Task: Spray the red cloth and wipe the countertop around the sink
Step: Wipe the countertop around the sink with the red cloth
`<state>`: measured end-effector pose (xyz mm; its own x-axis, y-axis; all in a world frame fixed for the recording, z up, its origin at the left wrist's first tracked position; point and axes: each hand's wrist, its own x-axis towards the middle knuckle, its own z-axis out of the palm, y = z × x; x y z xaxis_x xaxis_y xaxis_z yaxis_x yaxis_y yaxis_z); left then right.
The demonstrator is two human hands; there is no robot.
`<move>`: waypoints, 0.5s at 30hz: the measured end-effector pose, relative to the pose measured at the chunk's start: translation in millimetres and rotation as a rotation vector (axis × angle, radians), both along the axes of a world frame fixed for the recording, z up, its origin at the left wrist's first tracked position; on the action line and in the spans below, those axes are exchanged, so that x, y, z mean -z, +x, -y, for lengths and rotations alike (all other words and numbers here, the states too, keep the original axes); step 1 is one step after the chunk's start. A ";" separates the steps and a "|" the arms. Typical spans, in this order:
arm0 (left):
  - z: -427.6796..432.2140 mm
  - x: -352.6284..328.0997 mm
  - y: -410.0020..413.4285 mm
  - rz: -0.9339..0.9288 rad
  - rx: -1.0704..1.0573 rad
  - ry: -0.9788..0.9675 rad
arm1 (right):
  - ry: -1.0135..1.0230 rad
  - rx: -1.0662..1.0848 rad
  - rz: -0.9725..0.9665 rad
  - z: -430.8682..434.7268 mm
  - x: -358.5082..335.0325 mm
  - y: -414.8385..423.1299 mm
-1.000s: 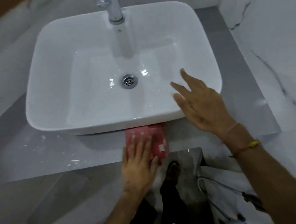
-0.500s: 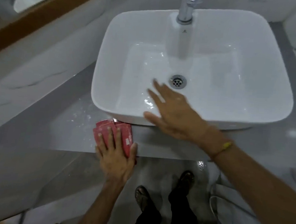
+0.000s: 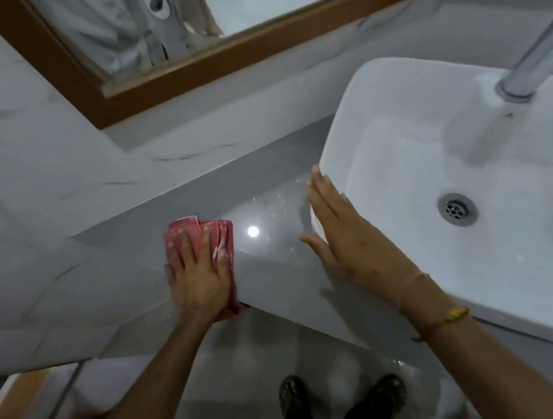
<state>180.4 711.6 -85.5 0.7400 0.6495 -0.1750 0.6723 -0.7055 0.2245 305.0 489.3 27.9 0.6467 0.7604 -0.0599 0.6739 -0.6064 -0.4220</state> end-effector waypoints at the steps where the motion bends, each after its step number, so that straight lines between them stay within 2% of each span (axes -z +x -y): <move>1: -6.9 1.0 9.2 0.007 0.002 0.009 | -0.008 -0.005 0.005 -1.8 -0.4 1.5; 6: -28.5 -1.9 62.0 0.023 0.111 0.087 | -0.006 -0.021 0.015 -5.5 -2.6 2.8; 11: 15.5 -6.2 120.4 0.015 0.322 0.139 | -0.006 -0.011 0.008 -5.8 -4.5 2.1; 15: 69.4 -0.3 80.8 0.048 0.486 0.057 | -0.007 -0.029 0.016 -4.8 -6.4 3.2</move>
